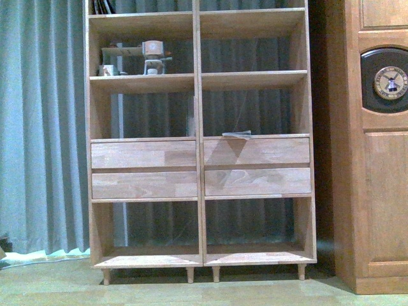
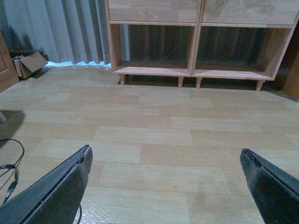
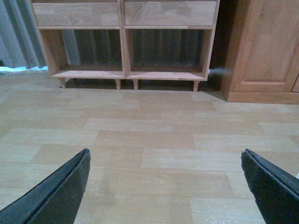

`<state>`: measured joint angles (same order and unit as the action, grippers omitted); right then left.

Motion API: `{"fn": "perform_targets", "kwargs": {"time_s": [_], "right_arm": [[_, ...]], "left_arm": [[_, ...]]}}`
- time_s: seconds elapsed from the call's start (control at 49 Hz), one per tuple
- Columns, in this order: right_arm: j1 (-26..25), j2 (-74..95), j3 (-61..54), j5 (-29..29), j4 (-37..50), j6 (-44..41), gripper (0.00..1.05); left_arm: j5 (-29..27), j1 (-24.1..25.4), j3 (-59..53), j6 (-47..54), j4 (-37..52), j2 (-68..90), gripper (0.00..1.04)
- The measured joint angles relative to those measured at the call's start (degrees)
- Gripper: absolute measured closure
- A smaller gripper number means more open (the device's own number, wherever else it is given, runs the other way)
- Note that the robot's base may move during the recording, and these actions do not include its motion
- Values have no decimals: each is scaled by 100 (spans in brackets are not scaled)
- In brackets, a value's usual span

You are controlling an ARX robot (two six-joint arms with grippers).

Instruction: Organize books on shelf

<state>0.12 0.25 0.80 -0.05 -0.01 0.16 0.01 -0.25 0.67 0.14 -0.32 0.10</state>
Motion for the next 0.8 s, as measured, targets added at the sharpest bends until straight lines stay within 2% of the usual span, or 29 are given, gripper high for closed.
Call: {"fn": "perform_targets", "kwargs": {"time_s": [0.795], "right_arm": [[0, 0, 0, 0, 0, 0, 7]], "left_arm": [[0, 0, 0, -2, 0, -2, 7]]}}
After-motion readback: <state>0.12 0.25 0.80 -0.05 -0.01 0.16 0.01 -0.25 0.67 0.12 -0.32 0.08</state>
